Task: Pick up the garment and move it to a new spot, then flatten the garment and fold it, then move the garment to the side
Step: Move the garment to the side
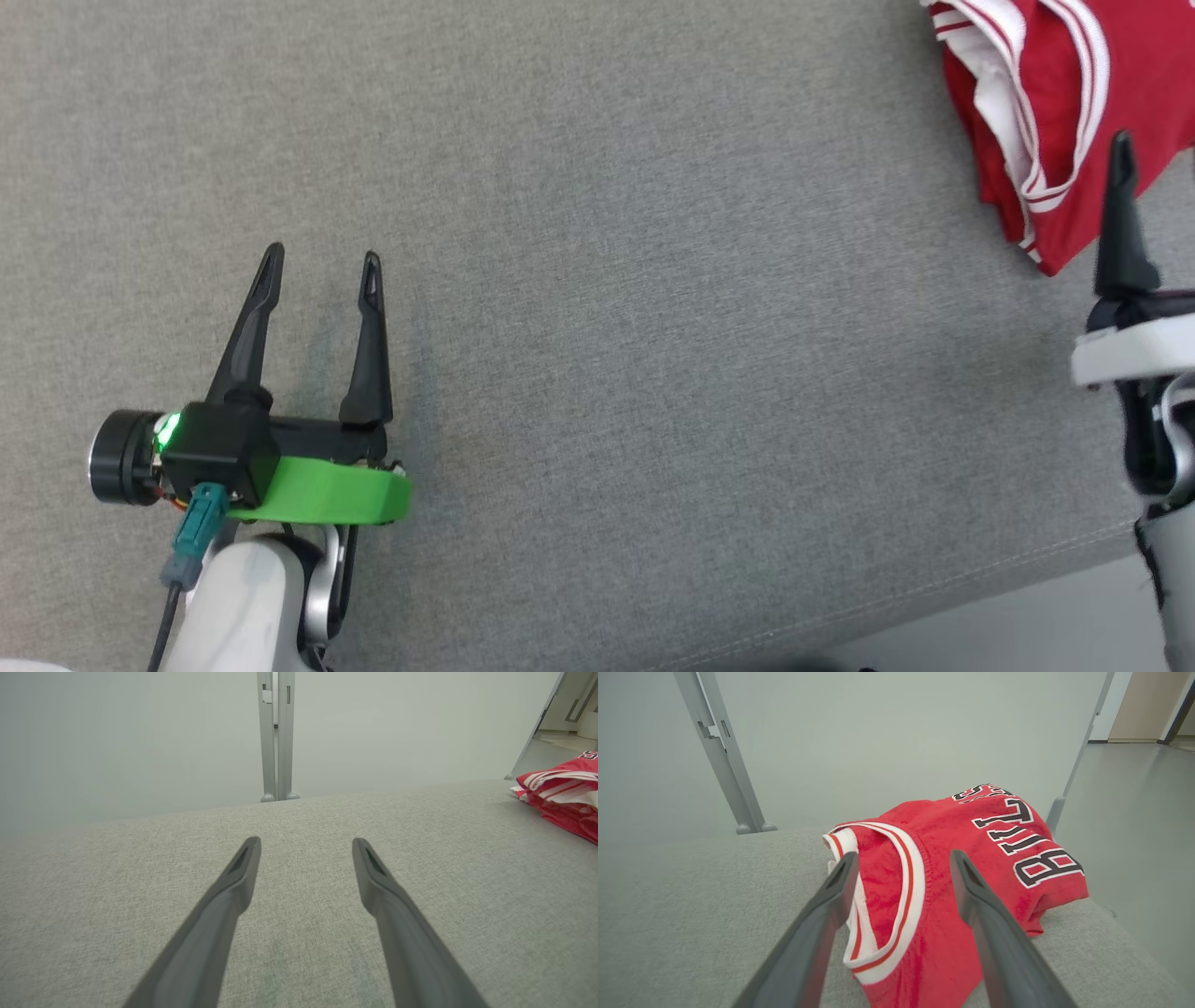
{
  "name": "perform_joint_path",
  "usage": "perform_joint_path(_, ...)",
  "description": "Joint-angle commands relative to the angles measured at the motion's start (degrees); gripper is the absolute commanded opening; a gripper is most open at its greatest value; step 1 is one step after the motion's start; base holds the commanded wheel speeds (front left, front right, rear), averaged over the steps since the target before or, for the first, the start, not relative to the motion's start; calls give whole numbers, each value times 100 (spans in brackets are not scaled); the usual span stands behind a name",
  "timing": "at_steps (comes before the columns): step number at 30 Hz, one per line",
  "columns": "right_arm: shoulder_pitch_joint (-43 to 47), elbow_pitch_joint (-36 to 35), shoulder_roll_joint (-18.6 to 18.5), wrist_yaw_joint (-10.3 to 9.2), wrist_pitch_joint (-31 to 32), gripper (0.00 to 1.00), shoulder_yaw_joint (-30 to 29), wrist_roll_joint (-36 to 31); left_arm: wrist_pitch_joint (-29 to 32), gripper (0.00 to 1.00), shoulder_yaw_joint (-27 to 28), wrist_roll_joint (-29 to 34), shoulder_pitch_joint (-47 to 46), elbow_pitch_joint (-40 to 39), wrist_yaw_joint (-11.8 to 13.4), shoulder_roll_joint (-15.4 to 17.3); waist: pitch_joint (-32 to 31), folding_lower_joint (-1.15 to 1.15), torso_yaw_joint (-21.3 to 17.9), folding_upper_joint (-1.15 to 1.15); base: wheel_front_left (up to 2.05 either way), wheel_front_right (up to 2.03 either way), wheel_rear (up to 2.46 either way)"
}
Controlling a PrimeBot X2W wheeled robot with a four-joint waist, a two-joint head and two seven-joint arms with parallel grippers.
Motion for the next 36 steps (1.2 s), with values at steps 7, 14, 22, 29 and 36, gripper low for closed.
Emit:
perform_joint_path(7, 1142, -899, 460, -7, -10, 100, 495, -173, -24, 100, 166, -237, 615, 139, 208, -55, -1138, 0, -113, 0, 0, 0, 0)
perform_joint_path(14, 2005, -1416, 764, -7, 4, 100, 587, -412, -160, 100, 340, -402, 1029, 360, 360, -129, -1570, 0, 362, 0, 0, 0, 0)
perform_joint_path(22, 2688, -1742, 935, -7, 281, 100, 514, -601, -252, 100, 401, -556, 1490, 609, 334, -125, -2081, 0, 776, 0, 0, 0, 0)
perform_joint_path(29, 3019, -1962, 1021, -7, 494, 100, 436, -682, -292, 100, 412, -588, 1677, 761, 245, -118, -2264, 0, 899, 0, 0, 0, 0)
perform_joint_path(36, 3197, -2060, 1077, -7, 593, 100, 393, -726, -315, 100, 395, -570, 1686, 859, 180, -151, -2324, 0, 889, 0, 0, 0, 0)
